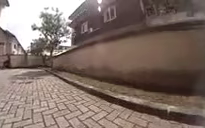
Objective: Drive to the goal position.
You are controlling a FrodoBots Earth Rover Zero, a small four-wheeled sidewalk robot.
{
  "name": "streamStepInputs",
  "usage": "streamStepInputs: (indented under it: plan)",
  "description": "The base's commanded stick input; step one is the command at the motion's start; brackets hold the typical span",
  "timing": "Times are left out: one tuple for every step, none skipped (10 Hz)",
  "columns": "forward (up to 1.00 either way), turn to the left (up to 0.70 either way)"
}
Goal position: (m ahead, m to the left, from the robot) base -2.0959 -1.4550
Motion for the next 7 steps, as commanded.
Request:
streamStepInputs:
  plan:
    - [0.0,-0.5]
    - [0.0,-0.5]
    - [0.0,-0.5]
    - [0.0,-0.5]
    - [0.0,-0.5]
    - [0.0,-0.5]
    - [0.0,-0.5]
